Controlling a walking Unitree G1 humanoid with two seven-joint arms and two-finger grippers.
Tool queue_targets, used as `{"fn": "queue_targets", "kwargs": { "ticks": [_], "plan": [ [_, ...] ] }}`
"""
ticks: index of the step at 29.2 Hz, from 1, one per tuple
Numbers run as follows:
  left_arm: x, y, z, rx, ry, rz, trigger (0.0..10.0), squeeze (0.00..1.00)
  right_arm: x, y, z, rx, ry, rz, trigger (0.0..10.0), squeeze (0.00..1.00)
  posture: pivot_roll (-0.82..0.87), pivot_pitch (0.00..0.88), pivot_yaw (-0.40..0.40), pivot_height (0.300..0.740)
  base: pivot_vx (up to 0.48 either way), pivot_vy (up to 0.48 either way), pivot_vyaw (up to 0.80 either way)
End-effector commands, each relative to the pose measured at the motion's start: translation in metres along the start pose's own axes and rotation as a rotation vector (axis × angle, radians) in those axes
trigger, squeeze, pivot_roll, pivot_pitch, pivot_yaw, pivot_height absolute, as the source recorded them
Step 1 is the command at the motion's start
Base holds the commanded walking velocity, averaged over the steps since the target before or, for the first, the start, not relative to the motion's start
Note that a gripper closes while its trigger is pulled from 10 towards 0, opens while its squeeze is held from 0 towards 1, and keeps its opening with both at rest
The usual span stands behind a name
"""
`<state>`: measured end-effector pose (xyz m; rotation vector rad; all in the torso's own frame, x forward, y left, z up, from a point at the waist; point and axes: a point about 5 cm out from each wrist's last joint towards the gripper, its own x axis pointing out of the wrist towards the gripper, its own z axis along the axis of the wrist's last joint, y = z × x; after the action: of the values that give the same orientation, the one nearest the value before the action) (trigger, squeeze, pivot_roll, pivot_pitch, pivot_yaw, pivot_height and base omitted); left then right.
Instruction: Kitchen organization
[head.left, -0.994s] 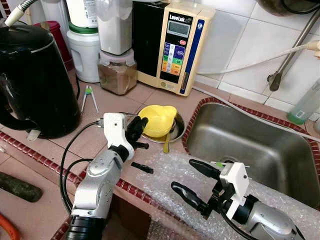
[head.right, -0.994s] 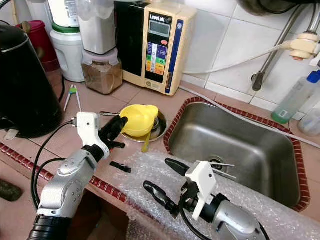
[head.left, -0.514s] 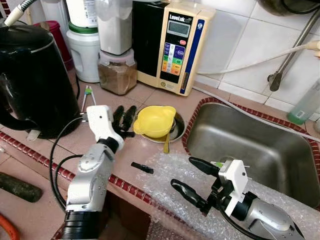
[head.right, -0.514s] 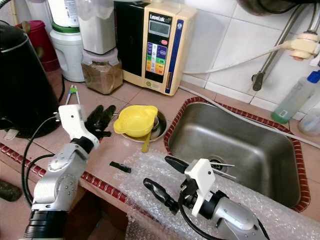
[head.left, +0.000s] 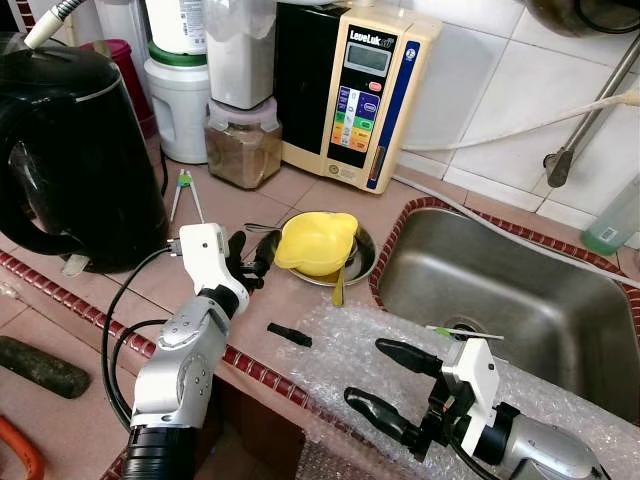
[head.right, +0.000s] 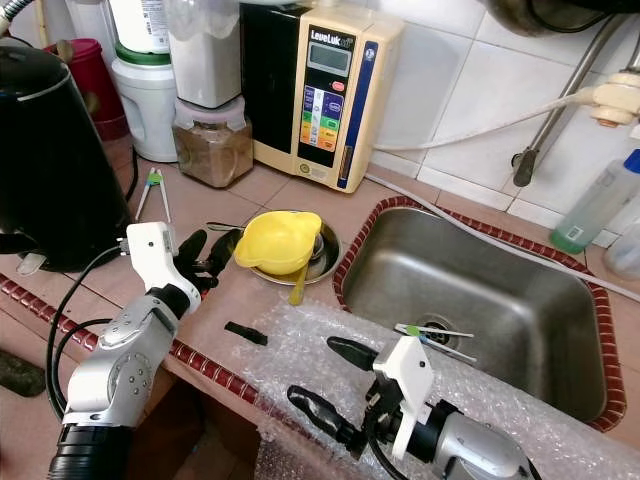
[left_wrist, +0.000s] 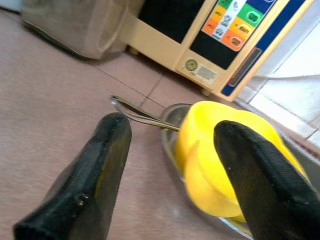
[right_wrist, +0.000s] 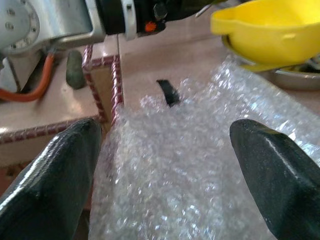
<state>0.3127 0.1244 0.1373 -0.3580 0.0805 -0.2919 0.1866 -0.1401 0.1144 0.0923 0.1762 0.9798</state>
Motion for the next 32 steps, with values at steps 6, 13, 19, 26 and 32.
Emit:
{"fn": "queue_targets", "kwargs": {
  "ticks": [6,13,19,26,32],
  "plan": [
    [0.004,-0.012,0.0,0.01,0.024,-0.029,10.0,1.0,-0.003,0.005,0.002,0.004,0.014,0.057,10.0,0.0,0.17,0.0,-0.106,0.74,0.0,0.0,0.0],
    [0.005,-0.012,-0.012,0.073,0.126,-0.027,10.0,1.0,-0.006,0.008,0.0,0.009,0.021,0.054,10.0,0.0,0.17,0.0,-0.103,0.74,0.0,0.0,0.0],
    [0.007,-0.004,-0.009,0.099,0.146,-0.001,10.0,1.0,-0.007,0.008,-0.002,0.005,0.025,0.053,10.0,0.0,0.17,0.0,-0.094,0.74,0.0,0.0,0.0],
    [0.013,-0.008,-0.011,0.062,0.18,0.007,10.0,0.0,-0.004,0.009,-0.004,-0.006,0.022,0.042,10.0,0.0,0.17,0.0,-0.076,0.74,0.0,0.0,0.0],
    [0.014,-0.012,-0.016,0.086,0.234,-0.03,10.0,0.0,-0.002,0.01,-0.005,-0.011,0.024,0.038,10.0,0.0,0.16,0.0,-0.068,0.74,0.0,0.0,0.0]
  ]
}}
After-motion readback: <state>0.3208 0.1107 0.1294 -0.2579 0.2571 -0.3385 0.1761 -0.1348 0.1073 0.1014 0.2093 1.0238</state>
